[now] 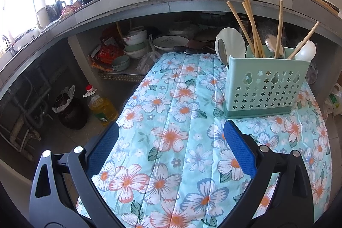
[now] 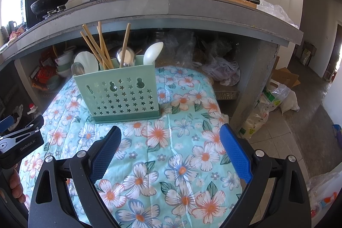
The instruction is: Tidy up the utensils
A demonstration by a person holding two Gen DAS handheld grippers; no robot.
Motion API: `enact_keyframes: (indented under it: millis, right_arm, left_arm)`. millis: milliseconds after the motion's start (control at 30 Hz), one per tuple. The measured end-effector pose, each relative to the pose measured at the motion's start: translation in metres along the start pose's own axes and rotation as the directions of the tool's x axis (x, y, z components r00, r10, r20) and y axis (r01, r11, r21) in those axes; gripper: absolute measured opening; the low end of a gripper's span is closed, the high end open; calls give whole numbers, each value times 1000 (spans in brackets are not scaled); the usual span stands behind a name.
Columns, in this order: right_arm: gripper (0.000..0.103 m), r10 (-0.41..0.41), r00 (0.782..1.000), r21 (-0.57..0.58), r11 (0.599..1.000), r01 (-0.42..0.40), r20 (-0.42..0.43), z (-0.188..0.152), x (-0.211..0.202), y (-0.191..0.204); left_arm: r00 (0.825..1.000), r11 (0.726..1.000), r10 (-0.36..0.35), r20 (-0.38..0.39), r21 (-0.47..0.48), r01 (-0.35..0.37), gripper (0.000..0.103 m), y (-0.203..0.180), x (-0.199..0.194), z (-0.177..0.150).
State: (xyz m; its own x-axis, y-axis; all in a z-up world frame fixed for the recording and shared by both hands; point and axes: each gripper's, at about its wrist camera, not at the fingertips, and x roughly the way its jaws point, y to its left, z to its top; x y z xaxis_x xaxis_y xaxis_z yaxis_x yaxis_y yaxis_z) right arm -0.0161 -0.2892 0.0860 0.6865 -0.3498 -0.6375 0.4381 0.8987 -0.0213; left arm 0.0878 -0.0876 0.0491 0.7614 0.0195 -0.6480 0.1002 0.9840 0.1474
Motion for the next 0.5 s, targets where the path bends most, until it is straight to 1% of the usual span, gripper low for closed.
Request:
enact_keyframes:
  millis: [333,500]
  right_arm:
    - [91,3,1000,2,1000,-3,-5,-5,-2,-1]
    - [91,3,1000,3,1000,-3,-2,-6,-8,0]
  left_arm:
    - [1000,1000,4,5,-3,-4,94,2,-2,-1]
    - [1000,1000,1,15,-8,-1,94,6,-10,-2]
